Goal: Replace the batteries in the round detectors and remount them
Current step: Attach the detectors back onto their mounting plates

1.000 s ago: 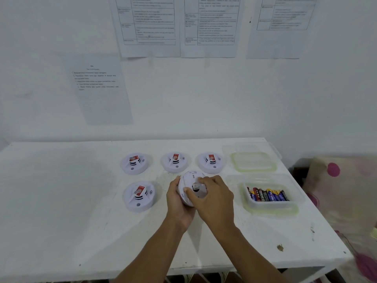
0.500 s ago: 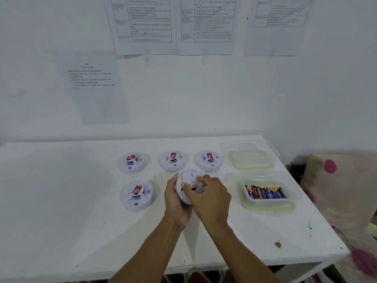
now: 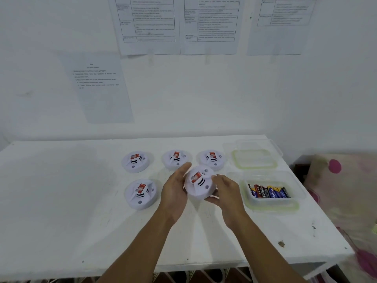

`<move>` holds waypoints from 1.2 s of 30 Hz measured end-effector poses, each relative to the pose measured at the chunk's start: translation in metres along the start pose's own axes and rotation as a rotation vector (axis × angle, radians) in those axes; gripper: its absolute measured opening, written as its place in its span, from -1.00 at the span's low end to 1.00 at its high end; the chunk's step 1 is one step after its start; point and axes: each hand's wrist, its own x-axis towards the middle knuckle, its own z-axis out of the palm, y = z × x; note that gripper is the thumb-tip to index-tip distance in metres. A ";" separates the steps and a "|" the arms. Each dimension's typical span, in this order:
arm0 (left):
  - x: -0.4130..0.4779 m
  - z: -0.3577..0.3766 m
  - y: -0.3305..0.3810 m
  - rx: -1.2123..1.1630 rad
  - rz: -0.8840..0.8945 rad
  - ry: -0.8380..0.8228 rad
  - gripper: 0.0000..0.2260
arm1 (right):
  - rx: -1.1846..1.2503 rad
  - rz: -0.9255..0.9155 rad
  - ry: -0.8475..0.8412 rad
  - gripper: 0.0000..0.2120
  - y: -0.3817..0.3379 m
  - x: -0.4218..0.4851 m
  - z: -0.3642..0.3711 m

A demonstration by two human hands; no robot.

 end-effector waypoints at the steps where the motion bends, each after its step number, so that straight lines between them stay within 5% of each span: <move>1: 0.001 -0.004 -0.002 0.053 0.015 0.027 -0.68 | 0.051 0.023 -0.010 -0.84 0.002 0.002 -0.003; 5: -0.005 -0.016 -0.015 0.290 -0.034 0.006 -0.81 | 0.146 0.030 -0.048 -0.81 0.008 0.006 -0.013; 13: -0.007 -0.021 -0.028 0.479 0.099 0.057 -0.80 | -0.122 -0.039 -0.208 -0.55 0.025 0.006 -0.039; 19: -0.018 -0.026 -0.034 0.656 0.181 -0.112 -0.67 | -0.178 -0.099 -0.217 -0.42 0.039 0.005 -0.054; 36: -0.020 -0.025 -0.043 0.722 0.256 -0.048 -0.70 | -0.233 -0.168 -0.223 -0.36 0.047 0.013 -0.053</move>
